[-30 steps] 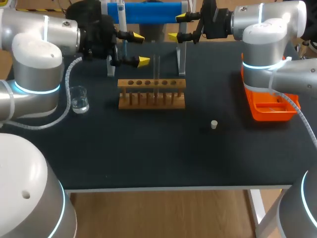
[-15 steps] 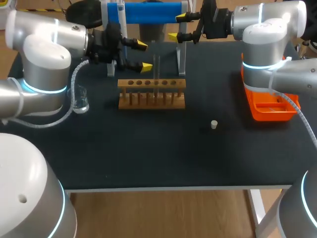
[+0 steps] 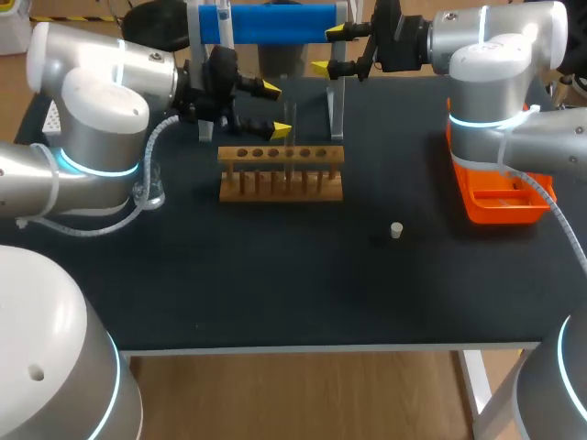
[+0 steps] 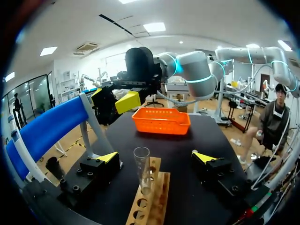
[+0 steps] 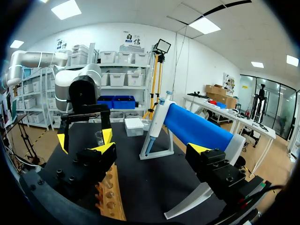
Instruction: Invert the test tube, pick up the pipette, mount the tip to pipette, aspirate from beaker and dispense into the tube, eject the tip, return the pipette, and cap with the stopper.
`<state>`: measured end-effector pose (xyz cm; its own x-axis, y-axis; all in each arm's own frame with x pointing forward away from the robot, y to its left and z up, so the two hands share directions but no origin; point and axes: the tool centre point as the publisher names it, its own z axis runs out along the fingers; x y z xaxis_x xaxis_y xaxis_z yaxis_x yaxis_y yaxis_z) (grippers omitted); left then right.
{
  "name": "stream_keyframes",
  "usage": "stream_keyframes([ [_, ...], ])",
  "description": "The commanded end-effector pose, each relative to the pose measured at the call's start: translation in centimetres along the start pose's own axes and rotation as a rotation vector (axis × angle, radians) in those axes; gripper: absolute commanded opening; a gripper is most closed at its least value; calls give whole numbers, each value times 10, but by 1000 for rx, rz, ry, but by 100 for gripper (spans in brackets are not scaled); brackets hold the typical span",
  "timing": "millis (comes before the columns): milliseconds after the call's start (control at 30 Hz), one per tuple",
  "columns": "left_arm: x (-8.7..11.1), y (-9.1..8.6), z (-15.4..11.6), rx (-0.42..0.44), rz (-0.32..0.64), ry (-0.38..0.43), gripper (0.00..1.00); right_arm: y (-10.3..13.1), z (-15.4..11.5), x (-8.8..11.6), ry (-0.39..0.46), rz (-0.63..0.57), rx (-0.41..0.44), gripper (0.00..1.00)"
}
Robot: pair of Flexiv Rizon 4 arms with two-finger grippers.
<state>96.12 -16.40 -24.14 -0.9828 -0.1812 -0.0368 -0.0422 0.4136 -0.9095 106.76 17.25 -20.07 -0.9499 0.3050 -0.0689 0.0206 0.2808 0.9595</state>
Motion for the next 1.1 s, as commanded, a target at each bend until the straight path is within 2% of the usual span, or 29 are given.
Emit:
stream_keyframes([
  [33, -9, 4, 15, -30, 4, 3, 100, 1, -1, 1, -3, 0, 2, 100],
  [467, -11, 14, 41, -78, -1, 21, 100, 1, -1, 1, -3, 0, 2, 100],
  [1100, -13, 27, 58, -115, 31, 51, 100, 1, -1, 1, -3, 0, 2, 100],
])
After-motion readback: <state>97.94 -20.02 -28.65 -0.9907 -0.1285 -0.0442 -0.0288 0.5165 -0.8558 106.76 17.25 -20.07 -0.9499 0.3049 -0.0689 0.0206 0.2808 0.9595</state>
